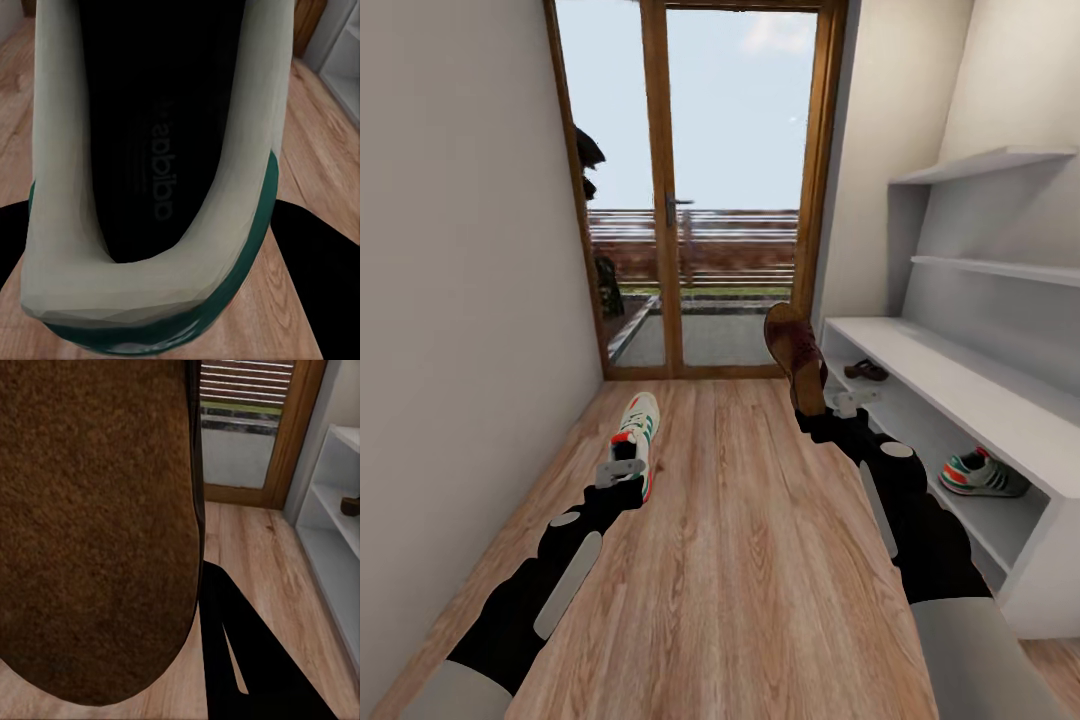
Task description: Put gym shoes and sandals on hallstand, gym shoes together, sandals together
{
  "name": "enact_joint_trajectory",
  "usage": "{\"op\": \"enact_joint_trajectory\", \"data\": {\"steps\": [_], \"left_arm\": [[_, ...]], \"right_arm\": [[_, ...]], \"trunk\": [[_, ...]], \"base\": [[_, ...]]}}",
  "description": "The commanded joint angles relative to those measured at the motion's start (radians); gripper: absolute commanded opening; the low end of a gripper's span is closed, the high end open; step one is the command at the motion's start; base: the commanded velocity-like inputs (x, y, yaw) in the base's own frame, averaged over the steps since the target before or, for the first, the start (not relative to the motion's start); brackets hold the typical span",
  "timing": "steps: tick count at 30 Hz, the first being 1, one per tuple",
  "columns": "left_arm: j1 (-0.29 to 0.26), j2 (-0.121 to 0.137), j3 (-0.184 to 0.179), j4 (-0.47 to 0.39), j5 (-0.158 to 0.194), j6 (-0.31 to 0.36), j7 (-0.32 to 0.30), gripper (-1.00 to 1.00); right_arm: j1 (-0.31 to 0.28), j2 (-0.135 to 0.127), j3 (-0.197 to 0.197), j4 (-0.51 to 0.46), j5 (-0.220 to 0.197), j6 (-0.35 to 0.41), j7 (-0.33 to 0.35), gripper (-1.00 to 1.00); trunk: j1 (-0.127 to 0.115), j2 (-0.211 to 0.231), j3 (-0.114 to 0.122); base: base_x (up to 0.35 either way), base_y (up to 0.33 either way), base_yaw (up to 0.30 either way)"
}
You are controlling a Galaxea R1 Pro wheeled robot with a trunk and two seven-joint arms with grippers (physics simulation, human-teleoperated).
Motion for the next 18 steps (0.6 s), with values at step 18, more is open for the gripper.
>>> {"op": "enact_joint_trajectory", "data": {"steps": [18], "left_arm": [[-0.001, 0.001, -0.005, -0.002, 0.01, 0.002, 0.01, -1.0]], "right_arm": [[0.0, 0.0, 0.002, -0.001, 0.009, 0.006, 0.003, -1.0]], "trunk": [[0.0, 0.0, -0.001]], "base": [[0.348, 0.007, 0.0]]}}
